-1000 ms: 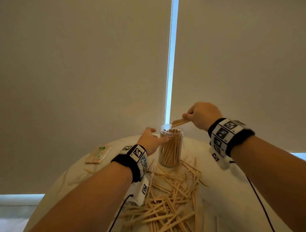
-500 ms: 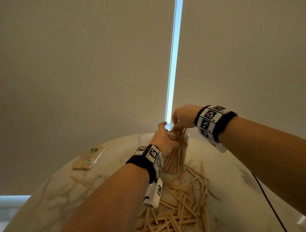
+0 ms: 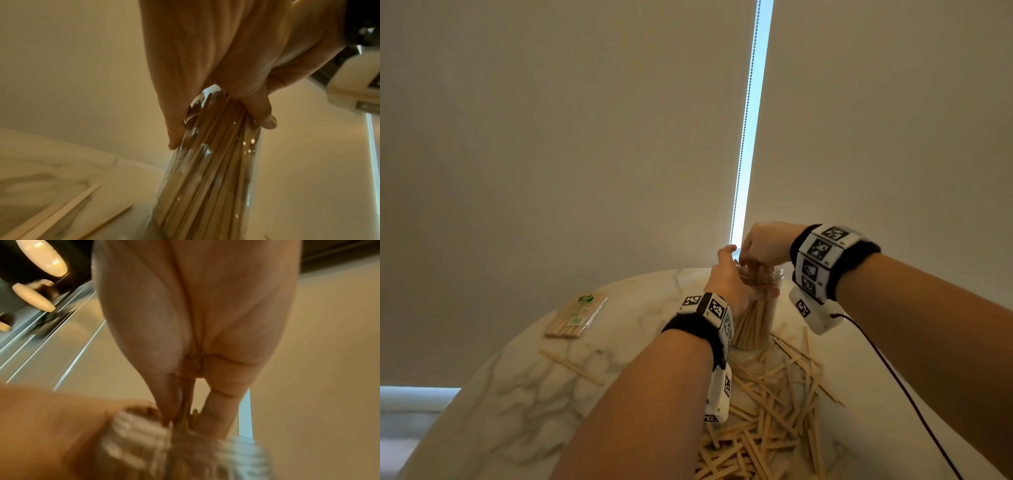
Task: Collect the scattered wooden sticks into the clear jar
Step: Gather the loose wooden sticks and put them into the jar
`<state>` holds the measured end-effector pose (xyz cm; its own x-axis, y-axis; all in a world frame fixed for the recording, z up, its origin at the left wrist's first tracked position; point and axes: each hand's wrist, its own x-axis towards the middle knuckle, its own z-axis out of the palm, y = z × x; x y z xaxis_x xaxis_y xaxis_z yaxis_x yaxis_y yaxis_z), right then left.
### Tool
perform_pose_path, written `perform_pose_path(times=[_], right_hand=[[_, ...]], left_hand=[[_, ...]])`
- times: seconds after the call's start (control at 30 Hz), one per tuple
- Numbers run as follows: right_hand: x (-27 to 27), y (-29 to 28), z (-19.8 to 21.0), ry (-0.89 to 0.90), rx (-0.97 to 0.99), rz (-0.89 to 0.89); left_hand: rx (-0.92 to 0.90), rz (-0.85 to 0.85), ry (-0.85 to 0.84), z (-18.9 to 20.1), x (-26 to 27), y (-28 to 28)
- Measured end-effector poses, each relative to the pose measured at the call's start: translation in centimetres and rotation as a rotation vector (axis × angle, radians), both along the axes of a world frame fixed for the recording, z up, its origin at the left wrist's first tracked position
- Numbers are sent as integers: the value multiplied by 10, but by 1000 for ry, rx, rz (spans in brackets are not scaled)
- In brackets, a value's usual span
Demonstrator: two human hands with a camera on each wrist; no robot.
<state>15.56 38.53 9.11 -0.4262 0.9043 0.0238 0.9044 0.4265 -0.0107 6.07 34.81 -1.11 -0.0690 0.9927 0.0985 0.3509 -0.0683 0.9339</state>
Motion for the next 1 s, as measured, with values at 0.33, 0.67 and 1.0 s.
perform_pose_path(times=[0.33, 0.67, 1.0], right_hand=[[9, -6, 3, -16, -60, 25], [8, -10, 7, -52, -111, 15], [42, -58, -9, 434, 160, 82]], left_hand=[[5, 23, 15, -8, 0, 5], [39, 29, 18, -10, -3, 5], [-176, 51, 275, 7, -4, -25]])
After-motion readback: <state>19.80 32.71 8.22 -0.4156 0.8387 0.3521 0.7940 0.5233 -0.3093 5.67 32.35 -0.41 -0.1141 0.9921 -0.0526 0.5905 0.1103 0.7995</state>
